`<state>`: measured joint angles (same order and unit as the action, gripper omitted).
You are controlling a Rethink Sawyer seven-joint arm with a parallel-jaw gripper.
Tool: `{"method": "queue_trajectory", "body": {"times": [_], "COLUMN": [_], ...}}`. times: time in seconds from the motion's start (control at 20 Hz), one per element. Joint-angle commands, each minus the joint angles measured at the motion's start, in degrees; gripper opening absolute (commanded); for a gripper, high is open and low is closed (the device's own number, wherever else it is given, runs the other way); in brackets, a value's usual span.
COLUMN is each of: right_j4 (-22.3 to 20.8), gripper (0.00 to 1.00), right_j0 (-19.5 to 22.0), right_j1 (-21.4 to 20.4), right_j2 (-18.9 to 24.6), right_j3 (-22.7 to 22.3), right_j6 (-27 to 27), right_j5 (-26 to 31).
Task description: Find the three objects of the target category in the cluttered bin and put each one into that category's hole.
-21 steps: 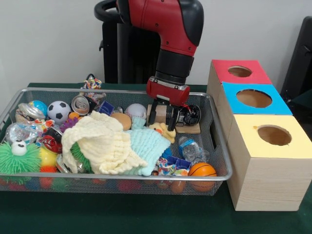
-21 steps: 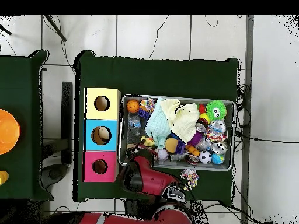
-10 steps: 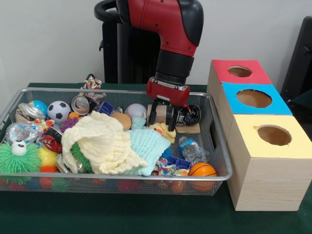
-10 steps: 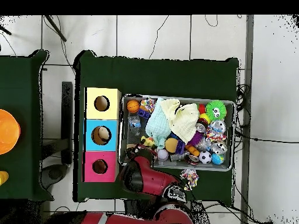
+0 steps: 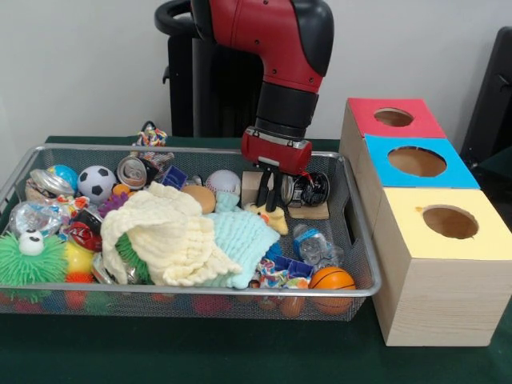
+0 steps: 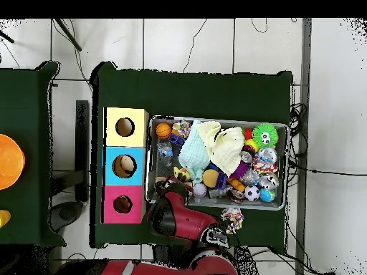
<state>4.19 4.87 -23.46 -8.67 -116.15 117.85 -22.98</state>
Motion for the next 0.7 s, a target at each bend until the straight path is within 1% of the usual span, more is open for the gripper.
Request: {"method": "queue_trajectory", "body": {"times": [0.05,0.4,0.5,0.6,0.65,0.7], "right_j4": [-0.2,0.0,0.5,1.9,2.7,3.1], "gripper": [0.00,0.00,0.00,0.00,0.00,0.00], "right_j0": [1.6,1.5,1.1,-0.5,-1.9,-2.5], "right_j1": [4.4,3.5,0.9,-3.4,-6.1,-7.1], "right_j2": [4.9,4.9,4.4,2.7,1.2,0.5], "right_j3": [4.4,4.0,3.5,3.1,3.5,3.8], "right_j6": [7.5,7.5,6.9,5.2,3.9,3.4], "right_j5": [3.4,4.2,6.6,12.2,16.3,18.1]}}
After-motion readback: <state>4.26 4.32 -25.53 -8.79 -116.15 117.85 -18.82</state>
